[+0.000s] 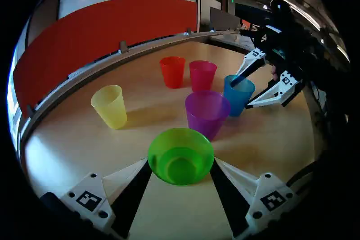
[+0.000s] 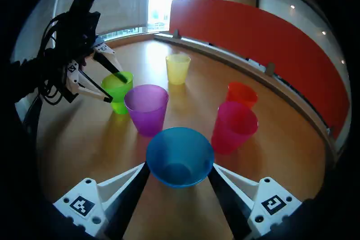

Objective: Pour water

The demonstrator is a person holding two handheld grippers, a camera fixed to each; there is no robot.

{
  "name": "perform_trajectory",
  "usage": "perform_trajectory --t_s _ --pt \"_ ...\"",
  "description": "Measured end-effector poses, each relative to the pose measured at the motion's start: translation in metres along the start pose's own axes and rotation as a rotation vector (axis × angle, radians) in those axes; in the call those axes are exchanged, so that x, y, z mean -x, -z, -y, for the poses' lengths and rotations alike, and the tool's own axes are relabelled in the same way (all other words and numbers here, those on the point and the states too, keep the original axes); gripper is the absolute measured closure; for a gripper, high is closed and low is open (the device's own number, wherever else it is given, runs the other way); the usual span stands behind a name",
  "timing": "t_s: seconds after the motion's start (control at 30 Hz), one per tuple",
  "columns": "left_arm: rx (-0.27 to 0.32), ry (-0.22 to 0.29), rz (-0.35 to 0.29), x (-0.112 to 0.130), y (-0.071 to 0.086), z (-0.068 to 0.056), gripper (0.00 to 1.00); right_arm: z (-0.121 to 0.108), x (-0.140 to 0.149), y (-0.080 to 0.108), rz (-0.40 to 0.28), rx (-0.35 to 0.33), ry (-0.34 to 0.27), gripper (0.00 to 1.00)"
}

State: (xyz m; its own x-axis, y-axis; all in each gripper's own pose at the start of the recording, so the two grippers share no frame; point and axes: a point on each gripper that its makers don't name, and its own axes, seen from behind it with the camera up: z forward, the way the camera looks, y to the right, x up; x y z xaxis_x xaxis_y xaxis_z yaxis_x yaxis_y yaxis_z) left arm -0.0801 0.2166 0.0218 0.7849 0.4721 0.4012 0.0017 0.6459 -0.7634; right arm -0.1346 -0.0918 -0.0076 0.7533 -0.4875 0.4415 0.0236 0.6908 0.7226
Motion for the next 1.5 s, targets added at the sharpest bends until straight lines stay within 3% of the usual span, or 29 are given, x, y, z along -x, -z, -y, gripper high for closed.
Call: perform_trajectory --t_s 0.17,0.6,1.1,1.5 --pt "0.005 0.008 0.024 0.006 -0.002 0.0 0.13 -0.001 0.0 -0.002 0.0 0.007 0.0 0.0" --pt "-0.002 0.001 0.054 0.017 -0.001 0.0 0.06 -0.005 0.005 0.007 0.003 0.029 -0.009 0.0" --pt "-0.068 -0.011 0.046 0.03 0.035 0.007 0.06 -0.005 0.021 0.033 0.006 0.072 -0.023 0.0" --pt "-0.187 0.074 -0.007 0.038 0.075 0.024 0.06 -0.02 0.032 0.065 -0.014 0.15 -0.094 0.0"
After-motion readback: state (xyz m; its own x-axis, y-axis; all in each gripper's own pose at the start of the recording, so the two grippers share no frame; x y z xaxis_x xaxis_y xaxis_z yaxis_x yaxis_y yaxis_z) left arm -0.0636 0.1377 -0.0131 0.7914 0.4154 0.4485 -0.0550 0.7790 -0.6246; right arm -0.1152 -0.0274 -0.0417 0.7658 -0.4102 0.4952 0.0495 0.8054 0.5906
